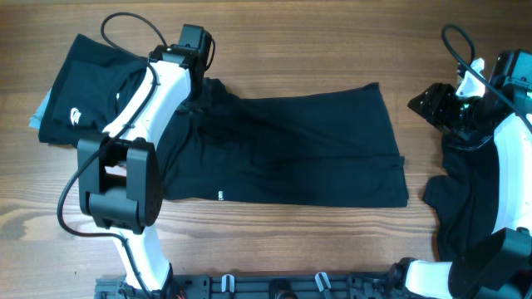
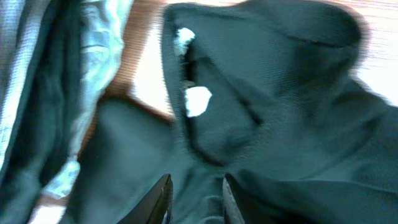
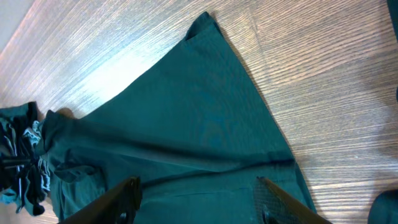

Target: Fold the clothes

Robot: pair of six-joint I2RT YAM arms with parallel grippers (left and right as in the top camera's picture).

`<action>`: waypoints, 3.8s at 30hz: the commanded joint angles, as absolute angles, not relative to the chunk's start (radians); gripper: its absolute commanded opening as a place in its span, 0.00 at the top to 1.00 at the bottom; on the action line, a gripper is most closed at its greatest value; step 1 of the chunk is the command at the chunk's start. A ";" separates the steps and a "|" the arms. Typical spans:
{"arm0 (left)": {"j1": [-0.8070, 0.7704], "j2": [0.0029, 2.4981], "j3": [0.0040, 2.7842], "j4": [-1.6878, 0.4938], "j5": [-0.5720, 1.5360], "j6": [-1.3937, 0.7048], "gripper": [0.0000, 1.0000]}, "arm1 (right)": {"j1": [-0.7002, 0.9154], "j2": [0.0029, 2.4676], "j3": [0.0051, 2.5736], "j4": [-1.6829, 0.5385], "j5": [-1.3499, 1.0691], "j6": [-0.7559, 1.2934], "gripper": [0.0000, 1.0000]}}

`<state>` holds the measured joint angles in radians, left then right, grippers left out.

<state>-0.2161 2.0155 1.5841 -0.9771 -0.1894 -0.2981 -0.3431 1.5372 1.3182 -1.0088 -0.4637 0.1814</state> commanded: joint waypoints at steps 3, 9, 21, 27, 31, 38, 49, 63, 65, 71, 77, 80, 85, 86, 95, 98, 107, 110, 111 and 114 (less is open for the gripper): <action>-0.261 1.980 1.492 -0.815 -0.047 -0.170 0.75 | -0.340 1.548 1.327 -1.005 -0.464 0.186 0.37; -0.352 1.983 1.491 -0.696 -0.346 -0.085 0.73 | -0.340 1.548 1.327 -1.007 -0.465 0.186 0.36; -0.355 2.029 1.491 -0.583 -0.387 -0.067 0.74 | -0.340 1.548 1.327 -1.007 -0.465 0.186 0.36; -0.352 2.052 1.491 -0.564 -0.428 -0.059 0.72 | -0.340 1.548 1.327 -1.010 -0.465 0.186 0.36; -0.334 2.059 1.491 -0.562 -0.375 -0.055 0.72 | -0.340 1.548 1.327 -1.011 -0.465 0.186 0.36; -0.329 2.077 1.491 -0.564 -0.266 -0.010 0.72 | -0.340 1.548 1.327 -1.011 -0.465 0.186 0.36; -0.324 2.078 1.491 -0.567 -0.327 0.001 0.87 | -0.340 1.548 1.327 -1.020 -0.466 0.187 0.36; -0.283 2.035 1.493 -0.571 -0.357 0.023 0.96 | -0.340 1.548 1.327 -1.022 -0.465 0.186 0.36; -0.278 2.019 1.493 -0.540 -0.364 0.023 0.96 | -0.340 1.548 1.327 -1.023 -0.465 0.187 0.36; -0.260 1.976 1.494 -0.566 -0.336 0.030 0.96 | -0.340 1.548 1.327 -1.023 -0.465 0.186 0.36; -0.353 1.971 1.491 -0.701 -0.228 0.048 0.82 | -0.340 1.548 1.327 -1.018 -0.465 0.186 0.36; -0.367 1.995 1.488 -0.691 -0.247 0.044 0.78 | -0.340 1.548 1.327 -1.019 -0.465 0.186 0.35; -0.353 2.054 1.488 -0.625 -0.315 0.037 0.77 | -0.340 1.548 1.327 -1.022 -0.465 0.186 0.35; -0.353 2.059 1.488 -0.606 -0.351 0.037 0.77 | -0.340 1.548 1.327 -1.022 -0.465 0.186 0.35; -0.316 2.098 1.488 -0.572 -0.376 0.038 0.78 | -0.340 1.548 1.327 -1.022 -0.465 0.186 0.35; -0.309 2.117 1.488 -0.580 -0.393 0.038 0.80 | -0.340 1.548 1.327 -1.021 -0.465 0.186 0.35; -0.312 2.096 1.553 -0.576 -0.395 0.062 0.96 | -0.340 1.548 1.327 -1.014 -0.464 0.186 0.35; -0.307 2.065 1.576 -0.582 -0.167 0.079 0.96 | -0.340 1.548 1.327 -1.013 -0.464 0.186 0.35; -0.299 2.053 1.579 -0.582 -0.067 0.078 0.96 | -0.340 1.548 1.327 -1.014 -0.464 0.186 0.35; -0.276 2.041 1.579 -0.610 0.130 0.043 0.96 | -0.340 1.548 1.327 -1.012 -0.464 0.186 0.35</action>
